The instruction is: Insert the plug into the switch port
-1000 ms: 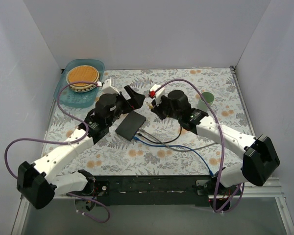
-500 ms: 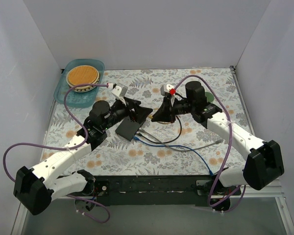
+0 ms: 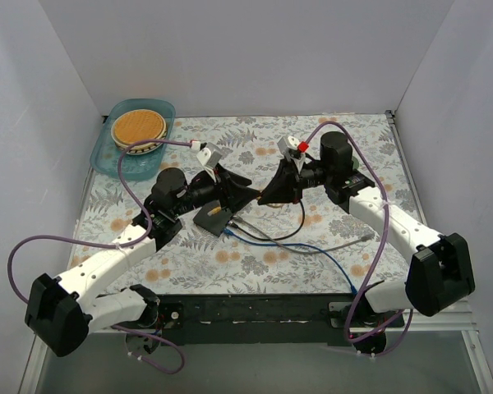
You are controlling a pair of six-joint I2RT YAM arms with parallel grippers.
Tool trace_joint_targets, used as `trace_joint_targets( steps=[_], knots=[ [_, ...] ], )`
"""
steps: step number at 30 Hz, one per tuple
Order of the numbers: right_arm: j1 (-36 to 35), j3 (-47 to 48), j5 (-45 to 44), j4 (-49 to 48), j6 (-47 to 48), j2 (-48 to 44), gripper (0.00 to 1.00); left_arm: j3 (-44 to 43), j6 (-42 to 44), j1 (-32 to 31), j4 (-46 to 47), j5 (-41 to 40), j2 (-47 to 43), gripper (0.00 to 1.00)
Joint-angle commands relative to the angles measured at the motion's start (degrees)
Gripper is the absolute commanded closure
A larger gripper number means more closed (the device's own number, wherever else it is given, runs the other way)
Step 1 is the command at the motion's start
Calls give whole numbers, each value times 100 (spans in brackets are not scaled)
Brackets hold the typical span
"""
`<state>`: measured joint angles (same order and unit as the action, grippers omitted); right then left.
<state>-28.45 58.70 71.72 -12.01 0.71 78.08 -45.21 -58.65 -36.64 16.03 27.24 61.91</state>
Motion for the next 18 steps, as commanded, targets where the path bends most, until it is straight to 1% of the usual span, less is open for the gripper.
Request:
trace_joint_targets(
  steps=[1, 2, 3, 4, 5, 6, 8, 9, 10, 12, 13, 15, 16, 17, 18],
  knots=[
    [41, -7, 298, -443, -273, 40, 99, -120, -119, 8, 216, 281, 146, 53],
    [41, -7, 290, -434, -264, 49, 99, -120, -164, 8, 321, 299, 207, 58],
    [32, -16, 290, -434, -273, 49, 99, -128, -199, 8, 365, 325, 225, 66],
    [32, -7, 246, -425, -282, 49, 99, -154, -321, 8, 400, 308, 260, 75],
    [32, 1, 220, -381, -265, 66, 99, -189, -383, 8, 479, 290, 278, 94],
    [41, 19, 202, -303, -264, 75, 99, -233, -462, 8, 480, 255, 347, 100],
    [32, 89, 0, -75, -116, 93, 99, -365, -655, 8, 471, 194, 418, 100],
    [32, 185, -96, 196, -89, 93, 99, -409, -734, 8, 471, 167, 479, 100],
    [41, 247, -480, 408, -71, 93, 96, -453, -840, 8, 454, -7, 515, 100],
    [23, 422, -965, 786, 288, 41, 86, -584, -1217, 8, 401, -210, 594, 100],
    [23, 449, -1481, 979, 289, -3, 72, -629, -1358, 8, 366, -568, 620, 100],
    [6, 441, -2028, 1043, 281, -205, 57, -760, -1831, 8, 164, -991, 647, 100],
    [-20, 380, -2709, 1086, 281, -302, 45, -805, -2017, 8, 50, -1211, 673, 100],
    [-64, 336, -3003, 1069, 298, -494, 40, -849, -2201, 8, -194, -1709, 682, 100],
    [-91, 283, -3320, 1061, 298, -592, 36, -901, -2560, 8, -371, -1975, 699, 100]
  ],
)
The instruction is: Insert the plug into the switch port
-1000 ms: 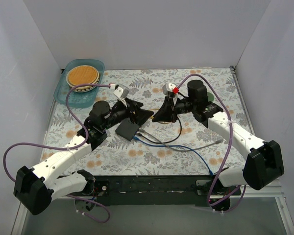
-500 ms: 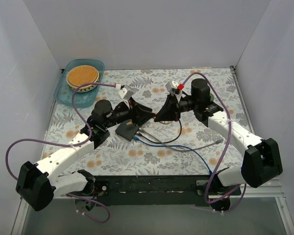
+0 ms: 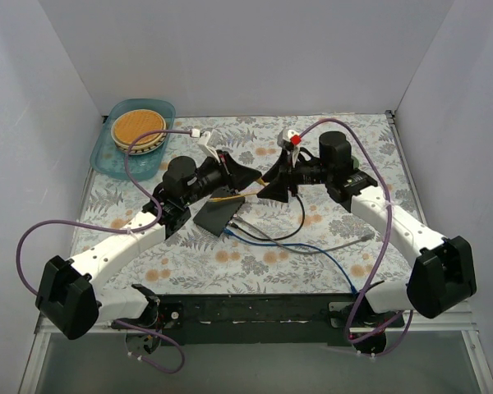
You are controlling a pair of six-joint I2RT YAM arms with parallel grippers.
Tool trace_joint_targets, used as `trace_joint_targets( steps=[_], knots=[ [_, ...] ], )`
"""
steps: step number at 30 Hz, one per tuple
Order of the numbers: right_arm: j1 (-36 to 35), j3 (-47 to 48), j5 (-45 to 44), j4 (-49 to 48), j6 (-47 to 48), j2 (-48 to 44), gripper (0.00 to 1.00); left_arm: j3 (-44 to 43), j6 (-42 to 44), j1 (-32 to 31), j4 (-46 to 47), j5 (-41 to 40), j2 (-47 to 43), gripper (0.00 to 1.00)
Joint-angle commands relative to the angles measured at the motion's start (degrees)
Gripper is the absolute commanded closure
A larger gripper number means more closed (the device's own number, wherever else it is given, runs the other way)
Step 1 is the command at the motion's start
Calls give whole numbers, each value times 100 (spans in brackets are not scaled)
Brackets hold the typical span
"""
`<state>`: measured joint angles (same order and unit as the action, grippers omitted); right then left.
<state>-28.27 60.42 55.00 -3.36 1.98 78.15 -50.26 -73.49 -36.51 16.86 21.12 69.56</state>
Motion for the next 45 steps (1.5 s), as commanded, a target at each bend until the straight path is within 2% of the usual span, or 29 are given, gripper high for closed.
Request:
trace_joint_targets(
  steps=[1, 2, 4, 8, 12, 13, 18, 19, 22, 36, 42, 45],
  knots=[
    [-161, 14, -2242, 195, 189, -686, 30, -527, -1262, -5, -656, -1592, -39, 100],
    [-239, -39, -2553, 134, 198, -852, 27, -581, -1464, -5, -1032, -2029, -22, 100],
    [-345, -144, -3290, 98, 259, -959, 21, -686, -1948, -5, -1298, -2383, -4, 100],
    [-967, -206, -4496, 54, 584, -1065, 19, -827, -2791, -5, -2123, -2964, 40, 100],
    [-1672, -224, -6137, -209, 1084, -960, 20, -933, -3065, -5, -2354, -3123, 119, 100],
    [-1751, -198, -6229, -270, 1155, -907, 22, -959, -3092, -5, -2372, -3132, 145, 100],
    [-1884, -110, -6239, -437, 1244, -608, 31, -1073, -3083, -5, -2363, -2974, 251, 100],
    [-1884, -118, -6247, -508, 1244, -582, 38, -1082, -3075, -5, -2354, -2939, 277, 100],
    [-1893, -197, -6195, -736, 1209, -538, 43, -1082, -3048, -5, -2319, -2886, 295, 100],
    [-1936, -48, -5711, -877, 1059, -221, 45, -986, -2916, -5, -2091, -2781, 225, 100],
    [-1945, 145, -5667, -851, 910, -54, 51, -889, -2890, -5, -2012, -2754, 155, 100],
    [-1945, 198, -5807, -842, 866, 34, 61, -871, -2881, -5, -2003, -2772, 119, 100]
  ],
)
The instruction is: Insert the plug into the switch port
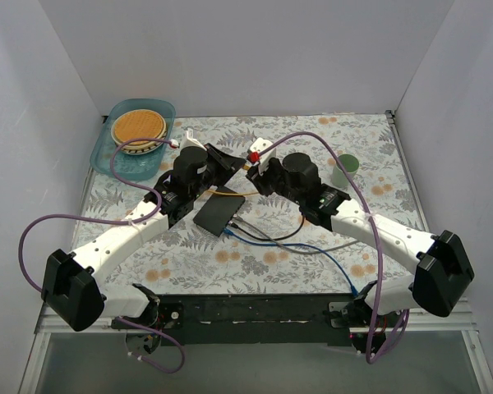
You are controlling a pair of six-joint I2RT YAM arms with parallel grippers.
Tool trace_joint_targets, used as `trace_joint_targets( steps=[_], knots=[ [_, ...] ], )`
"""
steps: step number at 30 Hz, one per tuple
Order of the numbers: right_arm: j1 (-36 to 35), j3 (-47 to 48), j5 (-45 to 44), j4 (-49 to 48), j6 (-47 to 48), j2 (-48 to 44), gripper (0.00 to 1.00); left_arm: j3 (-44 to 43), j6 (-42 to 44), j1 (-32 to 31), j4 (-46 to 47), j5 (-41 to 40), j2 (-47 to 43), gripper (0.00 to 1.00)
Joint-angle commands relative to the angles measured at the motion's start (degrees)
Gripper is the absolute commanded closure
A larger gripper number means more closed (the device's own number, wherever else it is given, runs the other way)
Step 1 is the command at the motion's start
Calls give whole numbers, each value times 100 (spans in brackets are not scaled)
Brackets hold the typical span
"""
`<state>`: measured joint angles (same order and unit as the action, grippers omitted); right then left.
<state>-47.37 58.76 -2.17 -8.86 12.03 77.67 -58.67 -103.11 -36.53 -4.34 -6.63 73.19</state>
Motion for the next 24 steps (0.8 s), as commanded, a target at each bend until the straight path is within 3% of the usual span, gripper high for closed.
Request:
trace_joint_targets(
  steps=[1, 8, 12, 16, 18, 19, 21, 24],
  knots=[
    [-35, 399, -142, -291, -218, 99, 72, -30, 89, -3, 126, 22, -244, 100],
    [-44, 329, -116, -484, -298, -15, 73, 5, 107, -3, 135, 65, -244, 100],
    [-44, 320, -99, -520, -307, -41, 98, 5, 116, -3, 153, 101, -235, 100],
    [-44, 338, -221, -511, -289, -76, 99, -4, 212, -3, 170, 101, -182, 100],
    [-44, 399, -605, -450, -228, -76, 99, -47, 326, -3, 118, 40, -165, 64],
    [-35, 408, -826, -345, -193, -103, 99, -82, 379, 6, 30, -74, -165, 52],
    [0, 460, -1675, -239, -149, -164, 99, -144, 493, 23, -84, -224, -217, 31],
    [202, 452, -2652, -46, -149, -453, 99, -92, 616, 50, -234, -662, -428, 11]
  ],
)
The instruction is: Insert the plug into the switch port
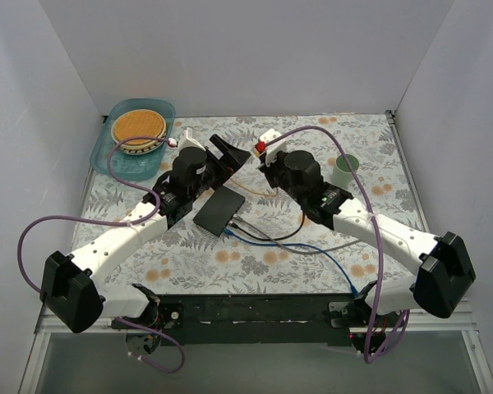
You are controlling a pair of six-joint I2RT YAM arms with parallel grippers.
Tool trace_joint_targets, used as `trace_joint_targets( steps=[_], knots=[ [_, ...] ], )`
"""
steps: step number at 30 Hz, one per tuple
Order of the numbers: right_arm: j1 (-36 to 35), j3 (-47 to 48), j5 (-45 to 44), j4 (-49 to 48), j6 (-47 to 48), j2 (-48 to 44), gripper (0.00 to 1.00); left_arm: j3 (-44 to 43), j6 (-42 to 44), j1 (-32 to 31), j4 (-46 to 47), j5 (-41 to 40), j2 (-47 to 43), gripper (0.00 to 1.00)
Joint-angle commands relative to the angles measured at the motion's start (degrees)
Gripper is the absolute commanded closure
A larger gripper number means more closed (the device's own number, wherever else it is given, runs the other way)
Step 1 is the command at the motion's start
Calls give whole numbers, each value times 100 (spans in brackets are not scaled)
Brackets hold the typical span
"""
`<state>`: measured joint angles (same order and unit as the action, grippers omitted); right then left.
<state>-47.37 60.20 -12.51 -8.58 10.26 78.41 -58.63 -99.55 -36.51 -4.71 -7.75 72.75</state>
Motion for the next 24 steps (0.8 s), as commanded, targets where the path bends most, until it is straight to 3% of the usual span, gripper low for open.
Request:
trace_joint_targets(
  steps=[1, 4, 8, 13, 19, 24],
  knots=[
    [272, 273, -1875, -48, 63, -772, 99, -78, 304, 56, -249, -665, -471, 7],
    [299, 141, -2702, -100, 352, -1282, 99, 27, 471, 83, -390, -1105, -709, 2],
    [290, 325, -2889, 522, 302, -1364, 99, 71, 752, 144, -557, -1440, -806, 2],
    [282, -52, -1669, 1393, -129, -759, 99, 36, 1139, 372, -715, -1098, -543, 2],
    [255, -448, 194, 1490, -288, 568, 99, -61, 1789, 750, -917, 0, 255, 2],
    [237, -290, 1213, 1368, -200, 1386, 99, 97, 2062, 953, -909, 159, 880, 2]
  ],
)
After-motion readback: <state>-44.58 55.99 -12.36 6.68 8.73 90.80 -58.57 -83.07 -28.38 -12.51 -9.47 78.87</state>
